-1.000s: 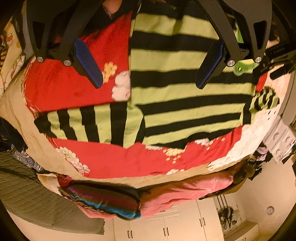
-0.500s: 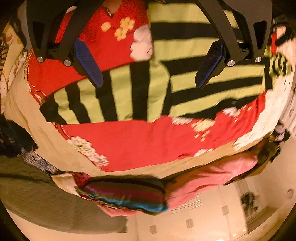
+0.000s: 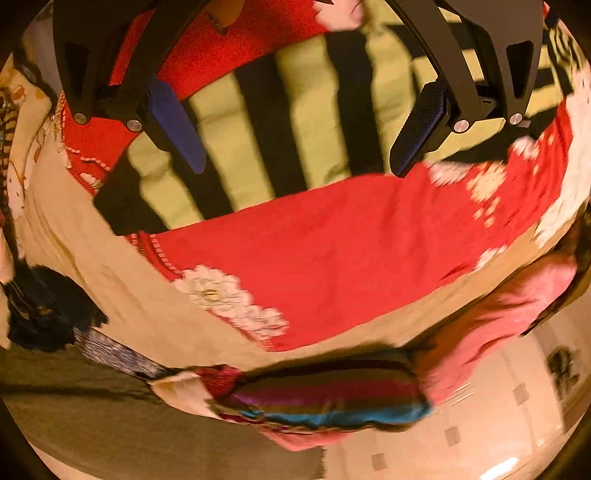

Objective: Fold small clothes
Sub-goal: 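Move the right gripper to the black sleeve cuff and grasp it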

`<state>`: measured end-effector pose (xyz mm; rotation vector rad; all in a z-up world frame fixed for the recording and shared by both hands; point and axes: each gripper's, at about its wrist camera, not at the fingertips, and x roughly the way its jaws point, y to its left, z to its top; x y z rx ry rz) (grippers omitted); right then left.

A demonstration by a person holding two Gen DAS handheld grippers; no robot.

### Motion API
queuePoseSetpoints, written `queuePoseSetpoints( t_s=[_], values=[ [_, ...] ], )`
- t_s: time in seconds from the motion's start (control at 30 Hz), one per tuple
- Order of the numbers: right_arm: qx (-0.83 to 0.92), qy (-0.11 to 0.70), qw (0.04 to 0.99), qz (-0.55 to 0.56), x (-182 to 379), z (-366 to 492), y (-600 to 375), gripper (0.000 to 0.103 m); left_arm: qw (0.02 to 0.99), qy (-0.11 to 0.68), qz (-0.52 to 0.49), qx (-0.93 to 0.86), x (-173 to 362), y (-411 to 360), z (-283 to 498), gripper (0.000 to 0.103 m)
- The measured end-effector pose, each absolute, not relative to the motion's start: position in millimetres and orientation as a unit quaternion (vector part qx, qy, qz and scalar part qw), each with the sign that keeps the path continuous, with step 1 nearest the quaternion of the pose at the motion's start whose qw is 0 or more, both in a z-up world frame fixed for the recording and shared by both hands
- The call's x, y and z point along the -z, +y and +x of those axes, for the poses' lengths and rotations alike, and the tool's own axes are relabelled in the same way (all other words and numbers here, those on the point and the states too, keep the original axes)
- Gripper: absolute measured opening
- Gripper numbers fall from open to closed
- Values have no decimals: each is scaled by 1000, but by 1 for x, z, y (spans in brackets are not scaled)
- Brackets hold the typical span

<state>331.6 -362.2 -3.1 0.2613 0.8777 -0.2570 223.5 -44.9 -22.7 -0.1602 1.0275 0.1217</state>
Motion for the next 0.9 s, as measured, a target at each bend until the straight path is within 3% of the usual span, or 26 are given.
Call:
queuePoseSetpoints(
  t_s=[0.33, 0.57, 0.9],
  values=[
    [198, 410, 879, 142, 27, 329, -447, 99, 856, 510, -70, -53, 47, -66, 256, 94],
    [270, 393, 842, 251, 59, 314, -522, 99, 851, 519, -55, -57, 61, -71, 255, 94],
    [301, 398, 806, 319, 96, 313, -557, 97, 843, 532, -48, -56, 74, -72, 248, 94]
  ],
)
